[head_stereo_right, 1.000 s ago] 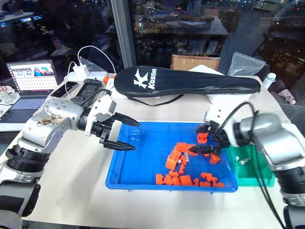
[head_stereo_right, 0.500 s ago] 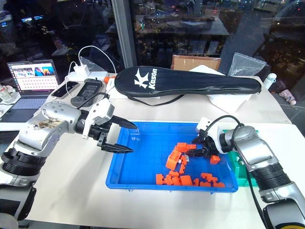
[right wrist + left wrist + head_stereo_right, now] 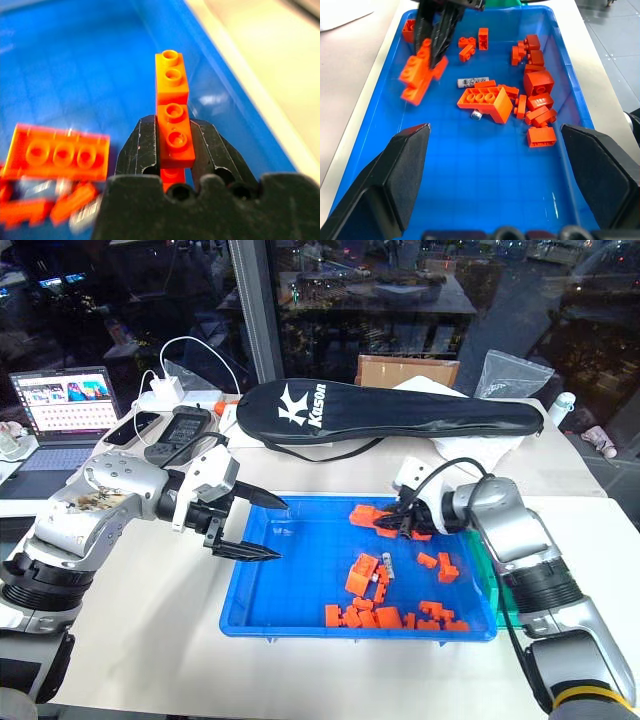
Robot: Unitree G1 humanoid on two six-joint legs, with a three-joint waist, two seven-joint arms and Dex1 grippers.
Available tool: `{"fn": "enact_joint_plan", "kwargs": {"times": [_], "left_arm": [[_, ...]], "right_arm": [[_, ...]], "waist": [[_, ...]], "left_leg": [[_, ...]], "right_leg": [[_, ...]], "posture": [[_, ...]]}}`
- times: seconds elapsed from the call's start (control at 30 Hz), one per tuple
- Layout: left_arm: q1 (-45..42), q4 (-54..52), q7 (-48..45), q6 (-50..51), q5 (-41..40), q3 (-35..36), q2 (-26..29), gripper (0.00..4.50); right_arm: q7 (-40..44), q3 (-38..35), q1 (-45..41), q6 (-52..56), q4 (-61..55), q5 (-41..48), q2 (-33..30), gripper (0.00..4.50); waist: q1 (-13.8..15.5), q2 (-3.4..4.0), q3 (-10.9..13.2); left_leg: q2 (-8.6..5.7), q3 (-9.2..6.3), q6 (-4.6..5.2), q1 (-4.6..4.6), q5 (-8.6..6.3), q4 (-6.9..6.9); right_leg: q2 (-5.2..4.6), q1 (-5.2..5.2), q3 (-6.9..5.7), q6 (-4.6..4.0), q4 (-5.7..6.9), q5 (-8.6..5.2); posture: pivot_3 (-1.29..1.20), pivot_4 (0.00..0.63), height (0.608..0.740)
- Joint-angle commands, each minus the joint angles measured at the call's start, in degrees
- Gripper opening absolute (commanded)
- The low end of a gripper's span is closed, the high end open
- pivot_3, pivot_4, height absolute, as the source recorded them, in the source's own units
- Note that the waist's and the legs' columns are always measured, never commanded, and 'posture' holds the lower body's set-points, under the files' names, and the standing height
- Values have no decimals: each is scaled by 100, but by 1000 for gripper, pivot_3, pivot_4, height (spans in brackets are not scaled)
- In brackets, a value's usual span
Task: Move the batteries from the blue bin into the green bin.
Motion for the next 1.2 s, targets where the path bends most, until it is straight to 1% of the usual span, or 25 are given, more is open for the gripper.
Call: {"fn": "enact_joint_plan", "kwargs": {"times": [0.03,0.07,0.13,0.2,0.23,0.37,0.5,0.63,0.67,0.73,0.83,1.1,1.2], "left_arm": [[-82,-123,20,-42,-63,132,29,4500],[-81,-115,19,-51,-40,115,35,4500],[-71,-105,9,-73,-1,91,55,4500],[-61,-103,-3,-74,-6,102,66,4500],[-47,-112,-8,-72,-12,110,74,4500],[-26,-82,-23,-101,-4,103,69,4500],[-44,-44,-24,-139,7,62,15,4500],[-64,6,-43,-187,29,37,-15,4500],[-71,18,-48,-202,35,30,-23,4500],[-87,40,-51,-235,53,17,-39,4500],[-86,57,-55,-246,64,20,-41,4500],[-38,-33,-10,-188,48,66,17,4500],[7,-72,8,-162,31,83,49,4500]], "right_arm": [[-605,-34,-245,-414,402,-356,358,963],[-558,-32,-235,-373,380,-342,400,1468],[-432,-70,-211,-253,258,-280,402,2066],[-315,-134,-190,-166,95,-233,288,2857],[-258,-165,-166,-122,1,-209,221,3160],[213,-482,0,67,-629,59,-433,4438],[887,-709,371,182,-1271,454,-1161,4438],[1190,-658,766,46,-1441,584,-1419,4438],[1183,-594,858,-103,-1363,512,-1393,4438],[1065,-294,1025,-874,-912,16,-1328,4438],[1213,-202,1085,-1098,-697,66,-1154,4438],[1274,212,944,-2125,120,-588,-989,4438],[1353,198,852,-2159,270,-498,-803,4438]], "waist": [[-12,0,0],[-10,0,0],[0,0,0],[5,0,0],[5,0,0],[22,0,0],[52,0,0],[-1,-1,0],[-15,-2,0],[-36,-2,1],[-38,-5,1],[-20,-5,1],[-23,-5,1]], "left_leg": [[0,0,0,0,0,0],[0,0,0,0,0,0],[-1,0,0,-1,0,0],[-1,0,0,-3,0,0],[-1,0,0,-3,0,0],[-1,0,0,-3,0,-2],[-1,1,0,-2,0,-3],[1,1,0,6,0,-9],[1,0,0,7,0,-9],[0,1,0,6,0,-7],[-1,1,0,5,0,-3],[0,1,1,4,0,-3],[-1,1,0,4,0,-1]], "right_leg": [[0,-1,0,-1,1,0],[0,-1,0,-1,2,1],[0,-2,0,-2,4,1],[0,-1,0,-11,2,7],[0,-2,0,-12,2,7],[0,-1,0,-9,2,5],[-1,0,-1,0,-3,0],[1,2,0,1,-2,-1],[0,2,0,1,-1,-1],[0,3,1,1,0,-1],[0,2,2,1,-1,-1],[0,4,1,1,-2,0],[-1,5,1,1,-4,0]], "posture": [[0,150,731],[0,150,731],[0,150,731],[0,150,731],[0,150,731],[0,150,731],[0,150,731],[0,150,731],[0,150,731],[0,150,731],[0,150,731],[0,150,731],[0,150,731]]}}
